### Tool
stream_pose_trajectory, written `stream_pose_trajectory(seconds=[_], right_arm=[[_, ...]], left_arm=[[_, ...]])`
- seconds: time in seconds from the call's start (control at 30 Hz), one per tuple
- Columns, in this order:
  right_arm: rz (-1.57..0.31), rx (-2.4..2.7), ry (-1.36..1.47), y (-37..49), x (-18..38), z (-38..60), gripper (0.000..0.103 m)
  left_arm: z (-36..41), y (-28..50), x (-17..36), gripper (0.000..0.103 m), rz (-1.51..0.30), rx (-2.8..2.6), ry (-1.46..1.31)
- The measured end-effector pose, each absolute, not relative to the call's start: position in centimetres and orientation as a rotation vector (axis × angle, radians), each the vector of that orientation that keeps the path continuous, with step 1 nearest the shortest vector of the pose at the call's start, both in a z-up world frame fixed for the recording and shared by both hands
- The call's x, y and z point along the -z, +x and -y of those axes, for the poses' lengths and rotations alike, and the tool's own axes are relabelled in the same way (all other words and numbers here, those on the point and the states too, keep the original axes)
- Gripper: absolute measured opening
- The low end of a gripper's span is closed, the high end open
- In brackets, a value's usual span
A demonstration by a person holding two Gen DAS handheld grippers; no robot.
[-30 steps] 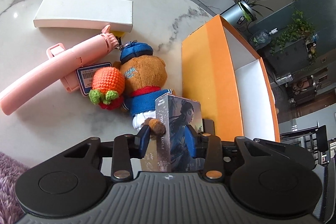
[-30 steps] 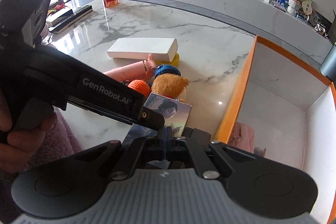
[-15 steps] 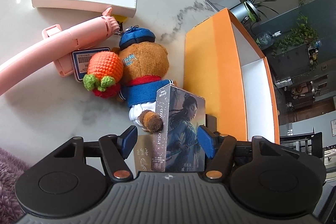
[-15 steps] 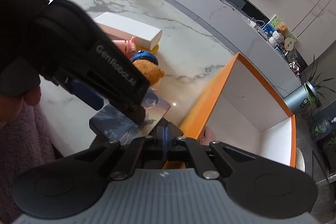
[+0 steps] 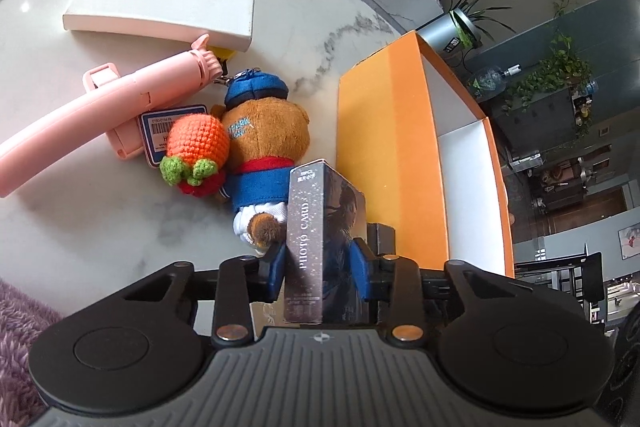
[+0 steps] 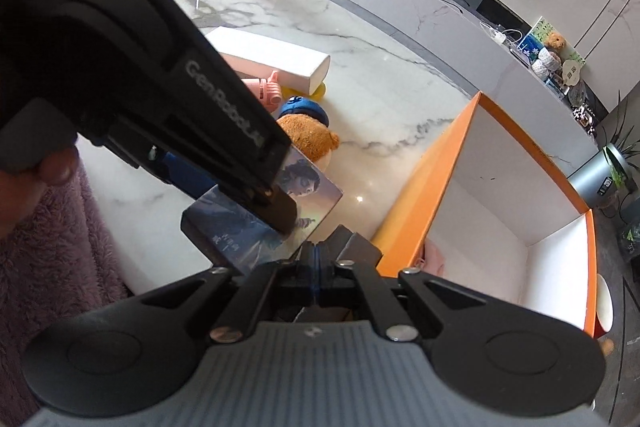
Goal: Organize objects
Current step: 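Grasp the brown PHOTO CARD box upright with the left tool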
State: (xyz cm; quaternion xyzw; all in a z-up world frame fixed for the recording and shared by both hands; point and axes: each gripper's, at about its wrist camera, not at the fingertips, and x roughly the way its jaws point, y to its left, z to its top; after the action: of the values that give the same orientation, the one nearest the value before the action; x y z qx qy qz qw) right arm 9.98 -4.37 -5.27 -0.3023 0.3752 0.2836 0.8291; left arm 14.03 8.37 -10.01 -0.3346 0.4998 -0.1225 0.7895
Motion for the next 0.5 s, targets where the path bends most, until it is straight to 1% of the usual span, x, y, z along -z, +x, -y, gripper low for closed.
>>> stream_pose_trajectory(seconds=[0.13,0.2,0.27,0.3,0.37,0.43,0.47,0.5], right_arm=[[-0.806,-0.641,-0.63,9.9,4.4,4.6,0.002],[-0.807,-0.685,-0.668,9.8,4.0,4.7,0.011],[-0.802,-0.754,-0.734,10.0,3.5,4.9,0.038],[-0.804,-0.789,-0.771,10.3,3.3,5.0,0.046],[-0.819,-0.86,-0.845,10.8,2.9,4.9,0.051],[-0.834,-0.935,-0.926,11.2,2.8,4.6,0.064],[-0.847,-0.971,-0.967,11.3,3.0,4.4,0.075],[-0.855,-1.007,-1.01,11.5,3.1,4.2,0.08]], left_arm=[[-8.1,13.6,9.0,0.03,-1.039,0.269,-0.674],[-8.0,13.4,8.5,0.028,-1.027,0.27,-0.648],[-8.0,13.2,8.0,0.027,-1.014,0.262,-0.616],[-8.0,13.0,7.7,0.026,-1.007,0.261,-0.598],[-7.8,12.8,7.3,0.026,-1.002,0.258,-0.568],[-7.5,12.6,6.8,0.026,-0.997,0.256,-0.535],[-7.3,12.5,6.7,0.026,-0.996,0.251,-0.515],[-7.1,12.3,6.5,0.026,-0.992,0.248,-0.489]])
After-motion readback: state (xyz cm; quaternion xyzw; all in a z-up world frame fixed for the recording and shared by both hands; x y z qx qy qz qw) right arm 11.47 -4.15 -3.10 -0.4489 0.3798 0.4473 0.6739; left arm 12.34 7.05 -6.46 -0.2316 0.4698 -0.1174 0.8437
